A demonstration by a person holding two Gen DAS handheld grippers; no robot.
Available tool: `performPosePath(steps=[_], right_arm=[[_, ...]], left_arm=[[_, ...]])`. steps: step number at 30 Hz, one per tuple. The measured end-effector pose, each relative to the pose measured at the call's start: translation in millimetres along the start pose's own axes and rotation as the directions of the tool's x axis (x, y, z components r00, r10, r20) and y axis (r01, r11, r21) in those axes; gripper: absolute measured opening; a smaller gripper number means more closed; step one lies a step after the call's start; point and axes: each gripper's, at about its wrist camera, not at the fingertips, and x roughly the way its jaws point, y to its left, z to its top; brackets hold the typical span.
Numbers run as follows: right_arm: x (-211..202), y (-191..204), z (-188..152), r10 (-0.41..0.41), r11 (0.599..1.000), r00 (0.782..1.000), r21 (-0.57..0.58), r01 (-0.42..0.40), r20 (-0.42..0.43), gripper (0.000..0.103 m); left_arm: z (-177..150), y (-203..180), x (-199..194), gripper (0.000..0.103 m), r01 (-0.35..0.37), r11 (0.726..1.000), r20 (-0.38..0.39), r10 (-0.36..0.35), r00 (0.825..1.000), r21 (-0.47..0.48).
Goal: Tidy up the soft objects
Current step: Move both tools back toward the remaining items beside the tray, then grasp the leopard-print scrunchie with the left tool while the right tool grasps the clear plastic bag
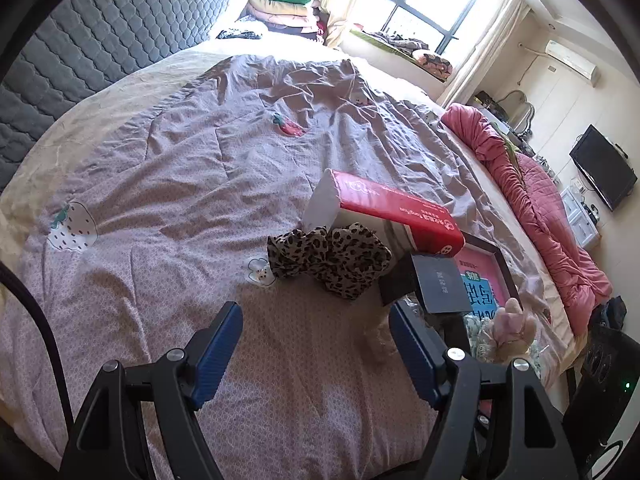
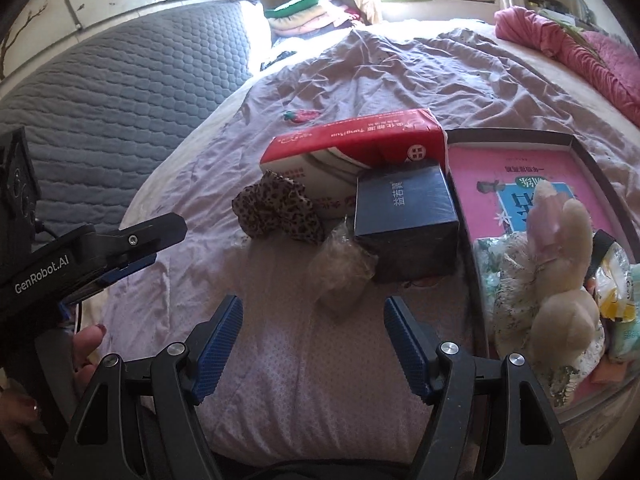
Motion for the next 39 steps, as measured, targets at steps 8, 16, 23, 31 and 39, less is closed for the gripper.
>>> performPosePath(steps=[8,16,23,31,39], right_arm=[[20.5,-9.1,3.1,-0.010,0.999,1.000,0.049,0.011,-0.021,0.074],[48.2,-20.4,3.7,0.012,0.991,0.998,0.136,-0.003,-0.066,0.074],[63.8,-25.2,5.6,0.021,0.981,0.998,0.196,-0.008,-0.063,0.075],[74.2,-33.3,6.0,0.106,0.942,0.994,0.320,-0.096,-0.013,0.073],[79.0,-35.5,7.9,0.126,0.946,0.992,0.303,-0.111,-0.029,0.046]], left_arm=[[12.1,19.3,53.9,0.075,-0.043,0.999,-0.047,0.044,0.998,0.030],[29.0,18.0,90.7,0.075,-0.066,0.989,-0.060,0.075,0.995,0.134],[33.6,20.9,106.4,0.075,-0.010,0.988,-0.065,0.020,0.998,0.154],[29.7,15.0,111.5,0.038,0.093,0.982,-0.076,-0.081,0.994,0.166],[20.3,7.9,108.0,0.015,0.140,0.973,-0.076,-0.128,0.989,0.185]])
